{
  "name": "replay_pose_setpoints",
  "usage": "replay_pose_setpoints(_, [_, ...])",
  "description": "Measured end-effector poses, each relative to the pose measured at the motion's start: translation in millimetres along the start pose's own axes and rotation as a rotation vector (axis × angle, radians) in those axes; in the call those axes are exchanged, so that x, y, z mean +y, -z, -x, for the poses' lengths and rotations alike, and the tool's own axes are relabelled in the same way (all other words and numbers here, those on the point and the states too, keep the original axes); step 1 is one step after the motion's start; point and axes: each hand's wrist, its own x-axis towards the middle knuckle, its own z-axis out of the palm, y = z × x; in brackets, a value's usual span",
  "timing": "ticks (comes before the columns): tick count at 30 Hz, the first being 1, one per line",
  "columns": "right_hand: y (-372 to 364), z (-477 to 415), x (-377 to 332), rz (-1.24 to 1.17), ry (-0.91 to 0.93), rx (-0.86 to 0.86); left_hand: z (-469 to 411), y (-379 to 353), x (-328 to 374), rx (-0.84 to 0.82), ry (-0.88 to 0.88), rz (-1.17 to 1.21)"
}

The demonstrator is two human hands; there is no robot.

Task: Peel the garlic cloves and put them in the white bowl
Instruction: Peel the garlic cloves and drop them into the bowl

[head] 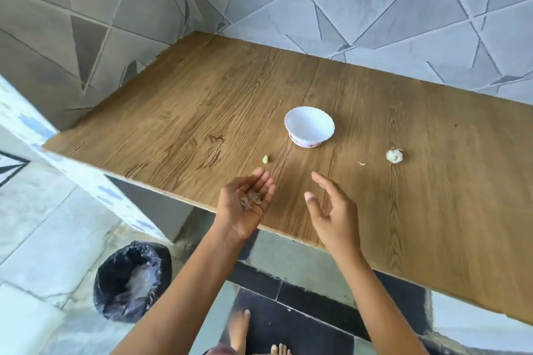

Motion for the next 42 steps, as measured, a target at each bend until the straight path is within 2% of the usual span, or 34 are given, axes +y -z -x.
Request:
replay_pose_setpoints(9, [-92.9, 18.1, -70.4, -0.161, 0.321, -0.407, 80.7, 95.0, 56.2, 0.197, -0.388, 0.289])
replay_pose_setpoints(14, [-170.1, 44.3, -117.9, -0.230, 0.397, -0.613, 113.7, 156.6, 98.1, 0.284, -0.509, 0.409])
replay_pose_setpoints(21, [-296.0, 77.9, -148.0, -0.218, 0.376, -0.745, 123.4, 254.7, 174.4, 0.411, -0.510, 0.453])
replay_pose_setpoints(26, [-403.0, 99.5, -146.7, -0.114, 0.209, -0.803, 94.5, 343.1, 243.3, 0.512, -0.381, 0.384])
replay_pose_setpoints(33, [-555.0, 113.0, -76.8, -0.003, 0.063, -0.923, -35.2, 488.4, 277.6, 0.613, -0.188, 0.371])
replay_pose_setpoints(38, [-668.5, 137.9, 32.9, 0.051, 0.003, -0.980, -165.3, 619.0, 250.1, 0.677, -0.087, 0.299])
replay_pose_setpoints(42, [-734.8, 161.4, 115.9, 0.089, -0.022, -1.019, -254.5, 711.9, 209.4, 0.824, -0.002, 0.177])
